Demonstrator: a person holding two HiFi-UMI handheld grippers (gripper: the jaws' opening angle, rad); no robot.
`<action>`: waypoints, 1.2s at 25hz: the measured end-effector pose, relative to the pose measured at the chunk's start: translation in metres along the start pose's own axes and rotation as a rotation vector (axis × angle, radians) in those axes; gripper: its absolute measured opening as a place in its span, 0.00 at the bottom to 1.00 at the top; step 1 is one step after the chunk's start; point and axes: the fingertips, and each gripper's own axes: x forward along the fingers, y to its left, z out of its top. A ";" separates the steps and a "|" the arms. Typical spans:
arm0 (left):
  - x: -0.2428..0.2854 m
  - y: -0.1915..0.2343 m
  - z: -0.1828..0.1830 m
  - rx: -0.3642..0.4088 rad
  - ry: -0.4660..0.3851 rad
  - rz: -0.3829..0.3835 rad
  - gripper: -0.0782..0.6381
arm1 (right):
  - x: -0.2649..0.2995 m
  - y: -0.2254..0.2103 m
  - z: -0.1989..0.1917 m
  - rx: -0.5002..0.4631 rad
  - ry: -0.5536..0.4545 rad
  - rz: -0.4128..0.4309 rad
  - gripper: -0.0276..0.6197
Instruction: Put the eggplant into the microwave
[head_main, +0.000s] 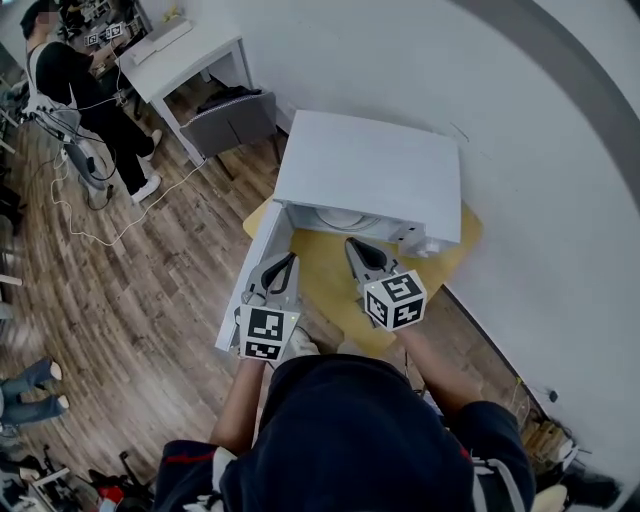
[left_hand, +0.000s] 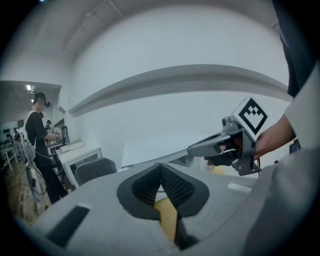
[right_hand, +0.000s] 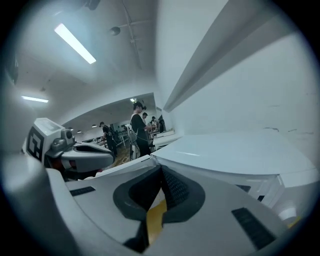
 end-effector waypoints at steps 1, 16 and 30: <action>0.000 0.000 0.003 0.004 -0.006 0.000 0.13 | -0.002 0.001 0.005 -0.001 -0.012 0.002 0.06; -0.017 -0.002 0.045 0.058 -0.092 0.025 0.13 | -0.053 -0.002 0.067 -0.017 -0.183 -0.035 0.06; -0.015 -0.013 0.065 0.069 -0.142 0.010 0.13 | -0.067 -0.006 0.074 0.001 -0.234 -0.050 0.06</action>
